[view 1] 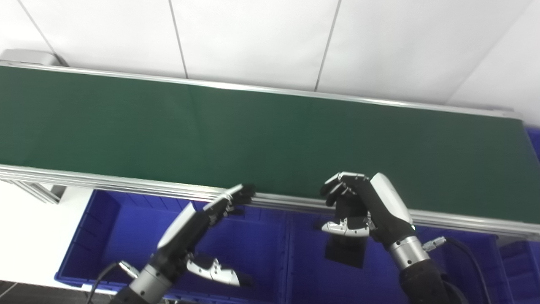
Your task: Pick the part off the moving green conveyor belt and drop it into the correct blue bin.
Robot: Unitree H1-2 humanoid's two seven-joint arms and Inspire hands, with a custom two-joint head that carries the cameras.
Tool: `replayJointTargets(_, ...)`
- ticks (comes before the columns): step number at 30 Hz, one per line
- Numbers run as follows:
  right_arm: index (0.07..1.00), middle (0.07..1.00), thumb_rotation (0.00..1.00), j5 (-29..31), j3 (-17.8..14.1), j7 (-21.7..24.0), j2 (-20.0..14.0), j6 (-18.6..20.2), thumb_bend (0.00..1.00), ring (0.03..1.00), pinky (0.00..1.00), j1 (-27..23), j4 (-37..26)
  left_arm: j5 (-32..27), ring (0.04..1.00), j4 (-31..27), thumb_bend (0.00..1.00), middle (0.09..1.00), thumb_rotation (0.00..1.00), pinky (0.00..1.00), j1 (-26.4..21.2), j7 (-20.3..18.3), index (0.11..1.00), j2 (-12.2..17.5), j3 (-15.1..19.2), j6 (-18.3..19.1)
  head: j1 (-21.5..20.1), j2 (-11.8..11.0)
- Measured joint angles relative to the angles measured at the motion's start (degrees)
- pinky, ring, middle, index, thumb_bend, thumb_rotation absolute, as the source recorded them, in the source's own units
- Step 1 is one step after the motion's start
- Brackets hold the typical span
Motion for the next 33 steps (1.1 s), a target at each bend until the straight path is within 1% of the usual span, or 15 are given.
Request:
replayJointTargets(3,0.515,0.501,0.0,-0.2,0.2,0.7,-0.5,0.0,0.51,0.39,0.32,0.1,1.8,-0.4,0.888,0.1,0.93,0.91,0.15,0.83,-1.1,-0.1,0.916,0.1,0.4,0.4,-0.8,0.7)
replayJointTargets(8,0.519,0.498,0.0,-1.0,1.0,0.6,-1.0,-0.1,0.51,0.391,0.33,0.1,5.7,-0.9,0.873,0.6,0.93,0.895,0.18,0.82,-2.4,-0.5,0.908,0.3,1.4,0.4,-1.3,1.1)
replayJointTargets(12,0.532,0.479,0.0,-2.7,2.2,0.5,-1.4,-0.1,0.51,0.375,0.31,-0.3,8.5,-1.3,0.872,0.8,0.95,0.891,0.19,0.82,-3.5,-0.8,0.904,0.5,2.0,1.6,-1.7,1.2)
replayJointTargets(16,0.518,0.515,0.0,-4.5,3.6,1.0,-2.3,-0.1,0.51,0.41,0.38,-0.7,12.0,-1.1,0.877,0.8,0.96,0.885,0.2,0.84,-4.6,-1.3,0.898,0.7,2.0,3.2,-1.9,1.2)
replayJointTargets(18,0.502,0.543,0.0,-5.7,5.1,3.2,-3.4,0.2,0.51,0.434,0.47,-1.3,12.8,-1.0,0.875,0.8,0.96,0.88,0.2,0.84,-4.9,-1.8,0.899,1.1,2.0,3.2,-2.2,1.2)
replayJointTargets(20,0.497,0.549,0.0,-6.8,6.4,6.2,-4.2,2.0,0.51,0.44,0.49,-2.1,12.8,-0.7,0.875,0.8,0.96,0.879,0.19,0.84,-5.1,-2.2,0.899,1.5,2.0,3.2,-2.3,1.2)
replayJointTargets(21,0.485,0.542,0.0,-7.1,6.4,7.0,-4.3,2.6,0.52,0.55,0.51,-2.3,12.8,-0.7,0.877,0.8,0.96,0.88,0.19,0.84,-5.1,-2.3,0.899,1.6,2.0,3.2,-2.5,1.2)
replayJointTargets(22,0.481,0.54,0.0,-7.2,6.5,7.6,-4.3,3.0,0.52,0.587,0.52,-2.5,12.8,-0.7,0.878,0.8,0.96,0.88,0.19,0.84,-5.1,-2.3,0.899,1.7,2.0,3.2,-2.5,1.2)
replayJointTargets(23,0.49,0.664,0.08,-7.2,6.6,8.0,-4.3,3.6,0.51,0.638,0.55,-2.6,12.8,-0.7,0.878,0.8,0.96,0.882,0.2,0.84,-5.1,-2.3,0.899,1.9,2.0,3.2,-2.5,1.1)
replayJointTargets(24,0.494,0.725,0.11,-7.2,6.6,8.2,-4.3,3.9,0.51,0.675,0.57,-2.6,12.7,-0.6,0.878,0.8,0.95,0.882,0.2,0.84,-5.1,-2.4,0.9,2.0,2.0,3.2,-2.5,1.1)
replayJointTargets(25,0.496,0.76,0.13,-7.3,6.6,8.5,-4.3,4.3,0.51,0.705,0.6,-2.6,12.5,-0.5,0.878,0.8,0.95,0.882,0.2,0.83,-5.1,-2.4,0.9,2.0,2.0,3.2,-2.5,1.0)
replayJointTargets(28,0.497,0.781,0.14,-7.1,6.3,9.6,-4.2,5.1,0.52,0.727,0.62,-2.3,10.3,-0.5,0.878,0.8,0.95,0.883,0.18,0.84,-4.9,-2.6,0.903,2.3,2.0,3.2,-2.6,1.0)
replayJointTargets(29,0.544,0.788,0.15,-6.7,5.8,9.7,-4.2,5.2,0.55,0.739,0.64,-1.9,8.6,-0.5,0.876,0.8,0.95,0.882,0.18,0.84,-4.9,-2.7,0.902,2.3,2.0,3.2,-2.6,1.0)
replayJointTargets(31,0.693,0.798,0.19,-6.0,4.9,9.8,-4.1,5.3,0.68,0.754,0.65,-1.3,6.5,-0.6,0.879,0.8,0.95,0.884,0.18,0.84,-4.9,-2.9,0.905,2.4,2.0,3.2,-2.5,0.9)
replayJointTargets(33,0.748,0.799,0.22,-4.8,3.7,9.8,-4.2,5.4,0.74,0.761,0.66,-0.4,4.0,-0.6,0.875,0.8,0.95,0.886,0.18,0.83,-4.9,-3.1,0.906,2.6,2.0,3.2,-2.3,0.9)
